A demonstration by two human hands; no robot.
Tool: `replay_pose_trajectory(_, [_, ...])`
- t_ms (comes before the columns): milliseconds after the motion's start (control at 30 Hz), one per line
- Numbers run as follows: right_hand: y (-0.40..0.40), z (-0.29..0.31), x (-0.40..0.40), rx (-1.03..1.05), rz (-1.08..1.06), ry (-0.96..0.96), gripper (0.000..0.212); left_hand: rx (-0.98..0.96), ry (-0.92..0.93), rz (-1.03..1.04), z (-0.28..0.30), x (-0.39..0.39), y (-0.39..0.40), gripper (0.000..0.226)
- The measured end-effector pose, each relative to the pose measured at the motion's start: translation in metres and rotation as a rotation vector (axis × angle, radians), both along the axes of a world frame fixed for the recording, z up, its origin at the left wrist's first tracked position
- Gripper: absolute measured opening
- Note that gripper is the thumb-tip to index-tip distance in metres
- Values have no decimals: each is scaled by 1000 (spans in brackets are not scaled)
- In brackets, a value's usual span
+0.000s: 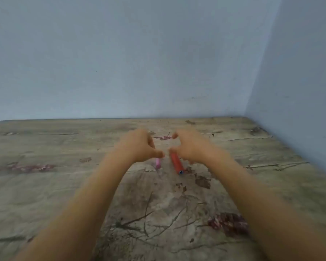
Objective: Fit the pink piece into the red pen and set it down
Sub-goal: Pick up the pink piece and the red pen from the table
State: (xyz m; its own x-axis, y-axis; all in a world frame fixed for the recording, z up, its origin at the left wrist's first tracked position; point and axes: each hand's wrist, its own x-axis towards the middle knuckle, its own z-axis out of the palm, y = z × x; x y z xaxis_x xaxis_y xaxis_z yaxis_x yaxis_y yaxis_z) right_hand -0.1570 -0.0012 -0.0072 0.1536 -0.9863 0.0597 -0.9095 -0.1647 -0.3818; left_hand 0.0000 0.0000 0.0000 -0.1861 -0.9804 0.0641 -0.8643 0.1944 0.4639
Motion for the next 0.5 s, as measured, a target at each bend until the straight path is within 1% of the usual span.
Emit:
replay_pose_trajectory(167, [0,-17,5,111,-2,122,60,48,-110,40,-16,-6,0,25])
replay_pose_trajectory(333, [-5,-25,4,89,-39,95,54,37,-178,79,-24,-11,2,37])
replay_pose_trajectory(500, [-9,-28,3,101,-49,38,52,48,-169,94,-25,-9,3,33])
